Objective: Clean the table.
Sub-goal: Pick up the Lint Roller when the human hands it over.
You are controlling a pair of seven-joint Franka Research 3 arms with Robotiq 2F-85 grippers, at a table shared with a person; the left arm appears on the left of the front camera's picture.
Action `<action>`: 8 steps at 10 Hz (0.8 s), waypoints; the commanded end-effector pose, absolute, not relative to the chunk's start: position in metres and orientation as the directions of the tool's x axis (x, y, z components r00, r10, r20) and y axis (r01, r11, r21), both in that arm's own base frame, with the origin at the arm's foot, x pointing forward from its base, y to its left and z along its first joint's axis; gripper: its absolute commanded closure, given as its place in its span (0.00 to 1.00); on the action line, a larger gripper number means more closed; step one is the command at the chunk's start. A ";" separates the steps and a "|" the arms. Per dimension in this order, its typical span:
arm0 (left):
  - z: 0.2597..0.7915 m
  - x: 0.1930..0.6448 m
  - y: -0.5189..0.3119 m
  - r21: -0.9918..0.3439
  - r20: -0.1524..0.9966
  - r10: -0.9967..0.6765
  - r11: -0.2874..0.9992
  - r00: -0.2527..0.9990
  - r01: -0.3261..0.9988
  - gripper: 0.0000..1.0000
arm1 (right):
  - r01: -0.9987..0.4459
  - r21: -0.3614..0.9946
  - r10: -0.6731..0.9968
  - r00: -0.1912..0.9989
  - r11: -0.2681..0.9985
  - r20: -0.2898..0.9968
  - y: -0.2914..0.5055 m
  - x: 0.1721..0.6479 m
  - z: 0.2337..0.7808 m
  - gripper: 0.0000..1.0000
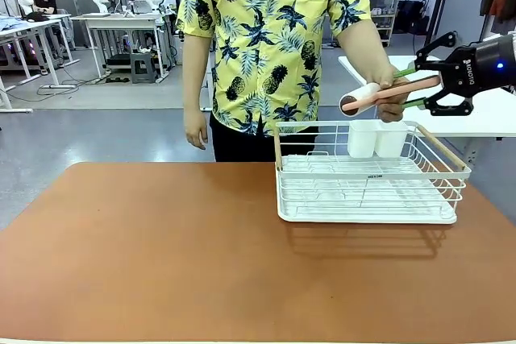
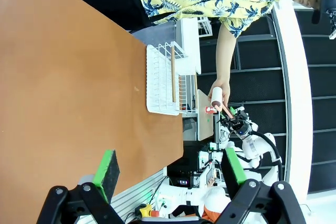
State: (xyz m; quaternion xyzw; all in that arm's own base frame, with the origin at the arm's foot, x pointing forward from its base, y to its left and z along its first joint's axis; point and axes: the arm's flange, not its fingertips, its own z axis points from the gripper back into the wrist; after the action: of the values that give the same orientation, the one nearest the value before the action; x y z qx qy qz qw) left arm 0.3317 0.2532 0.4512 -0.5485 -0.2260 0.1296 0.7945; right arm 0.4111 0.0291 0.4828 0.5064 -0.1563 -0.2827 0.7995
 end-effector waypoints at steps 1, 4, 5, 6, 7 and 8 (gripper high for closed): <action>0.452 0.331 0.256 -0.935 0.232 0.453 0.349 0.861 0.068 0.00 | 0.269 0.911 -0.605 0.796 0.314 -0.026 0.029 0.415 0.479 1.00; 0.452 0.331 0.256 -0.935 0.232 0.453 0.349 0.861 0.068 0.00 | 0.271 0.911 -0.609 0.793 0.310 -0.029 0.027 0.416 0.479 1.00; 0.452 0.331 0.256 -0.935 0.232 0.453 0.349 0.861 0.068 0.00 | 0.272 0.911 -0.609 0.793 0.310 -0.030 0.027 0.417 0.479 1.00; 0.452 0.331 0.256 -0.935 0.232 0.453 0.349 0.861 0.068 0.00 | 0.270 0.912 -0.609 0.792 0.309 -0.028 0.028 0.417 0.479 1.00; 0.452 0.331 0.256 -0.935 0.232 0.453 0.349 0.861 0.068 0.00 | 0.269 0.913 -0.611 0.791 0.307 -0.027 0.027 0.417 0.479 1.00; 0.452 0.331 0.256 -0.935 0.232 0.453 0.349 0.861 0.068 0.00 | 0.290 0.906 -0.630 0.776 0.309 -0.033 0.027 0.417 0.479 1.00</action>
State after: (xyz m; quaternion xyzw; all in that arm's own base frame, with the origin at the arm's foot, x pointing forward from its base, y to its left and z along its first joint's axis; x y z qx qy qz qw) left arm 0.3316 0.2532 0.4513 -0.5487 -0.2259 0.1295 0.7944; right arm 0.4138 0.0258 0.4811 0.5063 -0.1561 -0.2867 0.7982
